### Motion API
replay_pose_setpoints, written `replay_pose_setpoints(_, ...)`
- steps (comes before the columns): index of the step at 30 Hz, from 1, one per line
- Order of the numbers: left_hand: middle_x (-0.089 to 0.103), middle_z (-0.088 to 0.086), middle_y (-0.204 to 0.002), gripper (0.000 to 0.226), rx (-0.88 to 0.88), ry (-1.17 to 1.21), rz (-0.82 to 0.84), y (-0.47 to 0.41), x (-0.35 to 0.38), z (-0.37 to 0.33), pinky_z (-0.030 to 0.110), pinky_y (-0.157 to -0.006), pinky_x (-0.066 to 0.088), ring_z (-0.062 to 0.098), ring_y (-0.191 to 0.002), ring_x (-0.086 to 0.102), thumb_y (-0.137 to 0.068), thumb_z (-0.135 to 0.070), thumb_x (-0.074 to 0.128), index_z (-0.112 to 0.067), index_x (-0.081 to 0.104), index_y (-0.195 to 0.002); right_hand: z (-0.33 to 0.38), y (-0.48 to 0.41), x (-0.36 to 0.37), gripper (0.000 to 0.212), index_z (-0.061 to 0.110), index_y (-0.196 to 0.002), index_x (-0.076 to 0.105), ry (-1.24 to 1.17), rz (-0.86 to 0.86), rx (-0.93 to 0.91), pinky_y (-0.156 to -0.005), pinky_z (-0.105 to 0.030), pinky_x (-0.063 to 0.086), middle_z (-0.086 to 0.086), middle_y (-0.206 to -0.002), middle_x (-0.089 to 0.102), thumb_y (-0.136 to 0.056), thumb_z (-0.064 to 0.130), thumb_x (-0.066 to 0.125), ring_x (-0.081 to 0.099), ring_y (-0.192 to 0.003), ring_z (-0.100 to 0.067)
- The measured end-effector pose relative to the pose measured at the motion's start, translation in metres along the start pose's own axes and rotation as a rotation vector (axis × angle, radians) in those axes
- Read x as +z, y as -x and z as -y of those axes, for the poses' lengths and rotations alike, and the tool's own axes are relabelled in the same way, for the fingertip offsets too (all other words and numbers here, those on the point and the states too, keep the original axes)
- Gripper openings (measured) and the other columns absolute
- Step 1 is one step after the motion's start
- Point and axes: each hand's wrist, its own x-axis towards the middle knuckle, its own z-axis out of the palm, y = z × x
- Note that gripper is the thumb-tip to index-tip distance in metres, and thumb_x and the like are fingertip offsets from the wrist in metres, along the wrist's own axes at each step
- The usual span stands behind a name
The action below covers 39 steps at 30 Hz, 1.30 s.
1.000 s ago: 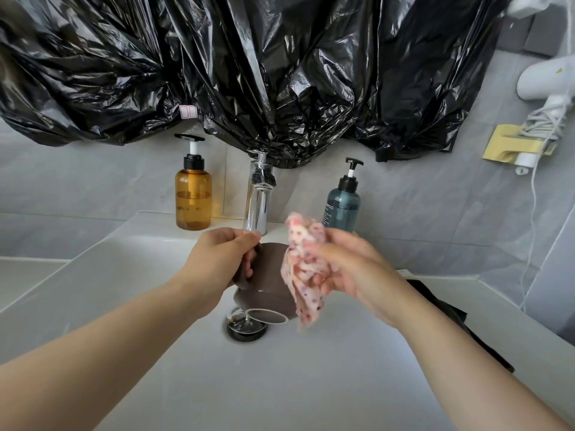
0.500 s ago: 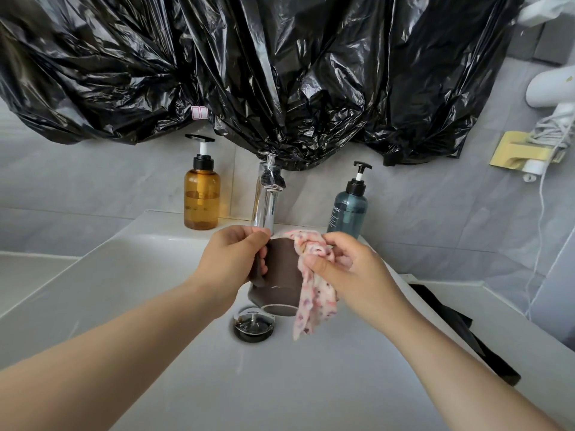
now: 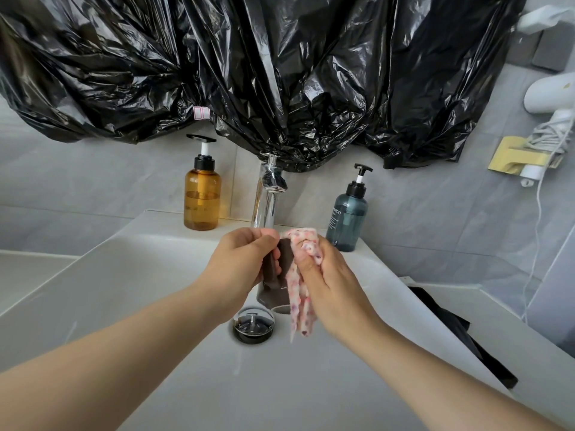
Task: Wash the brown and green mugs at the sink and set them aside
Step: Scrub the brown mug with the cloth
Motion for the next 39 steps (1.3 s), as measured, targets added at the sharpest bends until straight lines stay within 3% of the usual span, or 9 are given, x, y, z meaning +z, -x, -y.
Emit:
replay_pose_setpoints(2,0.054,0.007,-0.065,0.022,-0.009,0.018,-0.018,-0.001,-0.001,0.001,0.03,-0.062,0.043,0.019,-0.053,0.051,-0.1,-0.006,0.051,-0.004,0.058,-0.079,0.002,0.002,-0.002,0.03,0.041,-0.128,0.046,-0.043,0.074,-0.005,-0.099,-0.016,0.035,0.02,-0.128,0.053,-0.103,0.046,0.031,0.045,-0.121,0.008)
replay_pose_setpoints(6,0.053,0.008,-0.061,0.025,-0.02,0.036,-0.024,0.0,-0.002,0.002,0.031,-0.059,0.041,0.018,-0.05,0.05,-0.1,-0.003,0.048,-0.002,0.058,-0.077,-0.005,0.004,0.0,0.06,0.028,-0.156,0.003,0.056,0.226,0.025,-0.12,-0.022,0.001,0.024,-0.157,0.004,-0.103,0.044,0.028,-0.005,-0.145,0.006)
replay_pose_setpoints(9,0.052,0.009,-0.06,0.027,-0.024,0.032,0.001,0.001,-0.001,0.002,0.032,-0.058,0.041,0.02,-0.052,0.049,-0.1,-0.001,0.047,-0.002,0.056,-0.075,-0.006,-0.001,0.005,0.061,0.032,-0.153,0.019,0.011,0.159,-0.017,-0.121,-0.036,0.02,0.013,-0.159,0.024,-0.099,0.052,0.037,0.016,-0.147,-0.003)
replay_pose_setpoints(13,0.053,0.007,-0.06,0.028,-0.041,0.041,0.039,0.002,0.001,0.001,0.032,-0.064,0.042,0.021,-0.057,0.048,-0.099,0.001,0.047,-0.003,0.056,-0.073,-0.004,-0.005,0.004,0.031,0.033,-0.127,0.048,-0.095,0.024,0.003,-0.1,-0.03,0.044,0.014,-0.123,0.059,-0.098,0.043,0.048,0.054,-0.116,-0.002)
replay_pose_setpoints(20,0.054,0.005,-0.058,0.017,-0.071,0.056,0.148,0.006,0.004,0.002,0.03,-0.061,0.046,0.019,-0.052,0.05,-0.099,0.001,0.046,-0.003,0.057,-0.086,-0.007,-0.012,-0.003,0.038,0.023,-0.117,0.056,-0.168,-0.115,0.21,-0.072,-0.016,0.045,0.007,-0.103,0.066,-0.096,0.052,0.042,0.062,-0.092,-0.004)
replay_pose_setpoints(26,0.053,0.007,-0.064,0.013,-0.082,0.096,0.131,0.0,0.004,0.008,0.024,-0.053,0.049,0.017,-0.053,0.051,-0.1,-0.003,0.049,-0.002,0.057,-0.09,-0.017,-0.018,-0.004,0.048,0.024,-0.122,0.061,-0.284,-0.108,0.358,-0.093,-0.03,0.048,0.001,-0.114,0.067,-0.098,0.056,0.035,0.063,-0.107,-0.016)
replay_pose_setpoints(33,0.054,0.004,-0.059,0.024,-0.039,0.083,0.037,0.0,0.003,0.009,0.026,-0.053,0.042,0.014,-0.05,0.05,-0.099,0.0,0.047,-0.005,0.054,-0.078,-0.011,-0.006,0.008,0.043,0.02,-0.129,0.046,0.011,-0.017,-0.032,-0.101,-0.029,0.042,0.004,-0.127,0.052,-0.096,0.046,0.05,0.049,-0.12,-0.009)
replay_pose_setpoints(36,0.053,0.004,-0.058,0.024,-0.032,0.074,0.051,0.001,0.004,0.008,0.025,-0.052,0.043,0.015,-0.05,0.05,-0.099,0.002,0.046,-0.005,0.053,-0.077,-0.007,-0.006,0.01,0.045,0.025,-0.131,0.045,-0.027,-0.043,-0.002,-0.1,-0.03,0.043,0.004,-0.128,0.054,-0.094,0.051,0.048,0.051,-0.12,-0.01)
replay_pose_setpoints(39,0.049,0.006,-0.057,0.02,-0.036,0.101,0.09,0.0,0.003,0.005,0.025,-0.05,0.043,0.019,-0.05,0.046,-0.099,0.003,0.044,-0.004,0.053,-0.082,-0.005,-0.01,0.004,0.035,0.025,-0.118,0.05,-0.116,-0.085,0.131,-0.08,-0.016,0.046,0.007,-0.108,0.063,-0.096,0.052,0.045,0.06,-0.099,-0.007)
